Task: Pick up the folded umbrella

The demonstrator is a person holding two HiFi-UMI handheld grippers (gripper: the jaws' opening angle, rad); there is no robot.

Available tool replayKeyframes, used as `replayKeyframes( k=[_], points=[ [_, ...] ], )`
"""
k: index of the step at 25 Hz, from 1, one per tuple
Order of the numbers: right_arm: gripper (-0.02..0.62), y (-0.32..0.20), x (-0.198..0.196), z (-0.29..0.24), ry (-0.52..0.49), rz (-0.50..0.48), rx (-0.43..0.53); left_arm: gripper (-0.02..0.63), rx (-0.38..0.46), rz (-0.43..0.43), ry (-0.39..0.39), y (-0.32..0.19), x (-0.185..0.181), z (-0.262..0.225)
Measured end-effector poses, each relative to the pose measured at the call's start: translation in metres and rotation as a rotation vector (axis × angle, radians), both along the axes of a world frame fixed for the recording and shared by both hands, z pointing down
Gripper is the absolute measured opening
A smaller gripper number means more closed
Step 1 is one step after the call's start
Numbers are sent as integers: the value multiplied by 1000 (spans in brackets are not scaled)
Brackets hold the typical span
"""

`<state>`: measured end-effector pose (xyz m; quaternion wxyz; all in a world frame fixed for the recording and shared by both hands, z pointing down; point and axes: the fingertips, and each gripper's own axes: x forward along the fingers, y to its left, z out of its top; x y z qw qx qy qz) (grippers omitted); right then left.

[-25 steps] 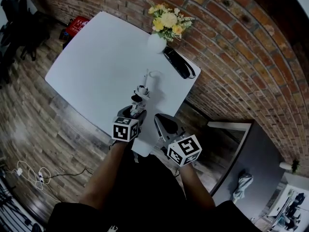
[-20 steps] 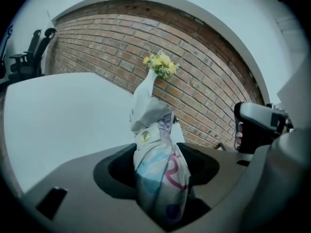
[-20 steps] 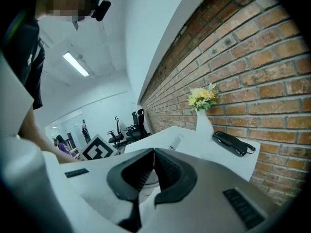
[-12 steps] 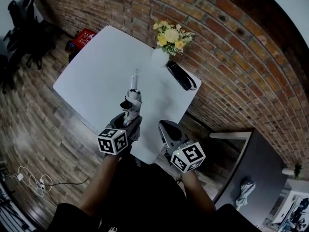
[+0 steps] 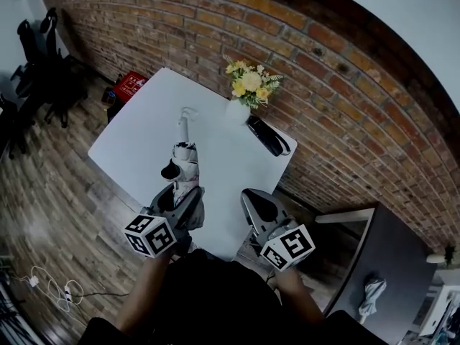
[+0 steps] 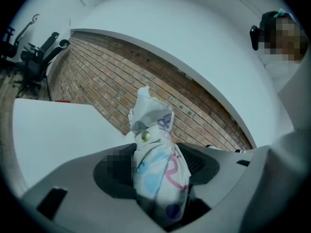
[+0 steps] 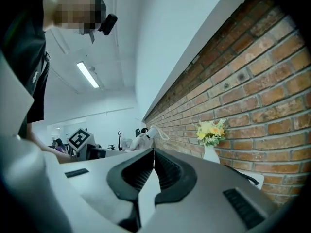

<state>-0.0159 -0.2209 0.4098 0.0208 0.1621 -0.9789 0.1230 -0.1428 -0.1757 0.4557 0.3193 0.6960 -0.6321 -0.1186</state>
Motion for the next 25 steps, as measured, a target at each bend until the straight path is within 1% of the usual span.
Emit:
replayKeyframes(
  k=[3,6,10,13,17,21,25],
  points=[
    [23,-1,2,-10,-23,8,10,265,29,2,6,8,-5,-17],
    [23,-1,8,-16,-34,26,13,265,62,-1,46,18,-8,-32],
    [23,1,15,-25,-51,47,19,265,90,-4,53,30,-15,-49],
    [21,1,18,-30,-58,55,24,265,116,-2,79,33,-19,-57],
    [21,0,18,-29,-61,60,25,265,145,2,96,29,-20,-60],
    [21,-4,17,-28,-93,59,-15,265,144,3,121,27,-19,-54],
    [21,-6,16,-31,-117,57,-41,265,146,9,122,25,-17,-54]
  ],
)
